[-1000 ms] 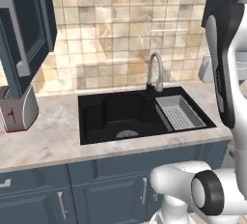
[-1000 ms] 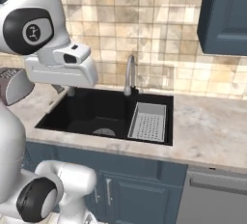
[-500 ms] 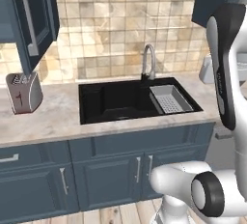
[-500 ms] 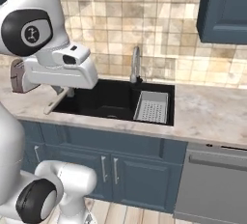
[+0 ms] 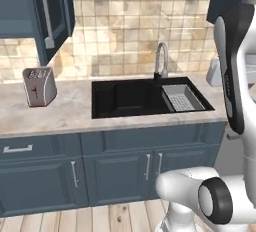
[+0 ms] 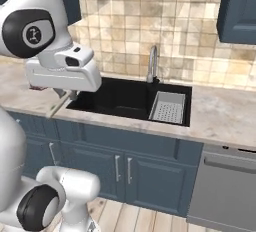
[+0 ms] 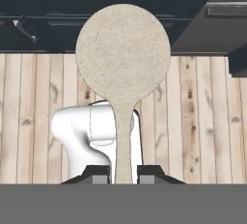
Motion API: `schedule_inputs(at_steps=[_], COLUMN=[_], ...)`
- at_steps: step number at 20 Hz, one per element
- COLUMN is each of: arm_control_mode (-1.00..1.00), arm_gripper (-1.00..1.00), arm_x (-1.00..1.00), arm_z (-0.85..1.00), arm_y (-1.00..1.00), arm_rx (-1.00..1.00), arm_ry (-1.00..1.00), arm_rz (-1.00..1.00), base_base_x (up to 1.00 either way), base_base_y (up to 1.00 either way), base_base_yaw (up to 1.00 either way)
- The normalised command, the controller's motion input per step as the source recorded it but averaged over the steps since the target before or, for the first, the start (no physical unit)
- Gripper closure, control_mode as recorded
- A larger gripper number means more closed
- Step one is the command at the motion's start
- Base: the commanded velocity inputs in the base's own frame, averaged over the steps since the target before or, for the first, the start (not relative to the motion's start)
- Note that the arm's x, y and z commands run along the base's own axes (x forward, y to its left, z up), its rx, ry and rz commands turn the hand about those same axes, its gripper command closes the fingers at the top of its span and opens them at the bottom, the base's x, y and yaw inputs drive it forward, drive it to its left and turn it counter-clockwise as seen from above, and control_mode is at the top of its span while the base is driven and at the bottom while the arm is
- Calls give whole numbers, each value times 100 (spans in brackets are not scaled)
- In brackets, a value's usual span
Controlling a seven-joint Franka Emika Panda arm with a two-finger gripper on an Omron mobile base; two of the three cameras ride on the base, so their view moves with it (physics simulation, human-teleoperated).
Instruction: Pick up the dish brush and bar soap from the sink, and place them back in the cabinet, and close the cabinet doors.
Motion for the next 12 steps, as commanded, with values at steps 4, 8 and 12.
schedule_inputs(at_steps=[4, 8, 12], arm_control_mode=[100, 100, 100], arm_gripper=[100, 100, 100], arm_x=[0, 0, 0], arm_z=[0, 0, 0], arm_y=[0, 0, 0], arm_rx=[0, 0, 0], arm_ry=[0, 0, 0], arm_rz=[0, 0, 0], base_base_x=[-53, -56, -45], base_base_y=[46, 54, 66], base_base_yaw=[3, 0, 0])
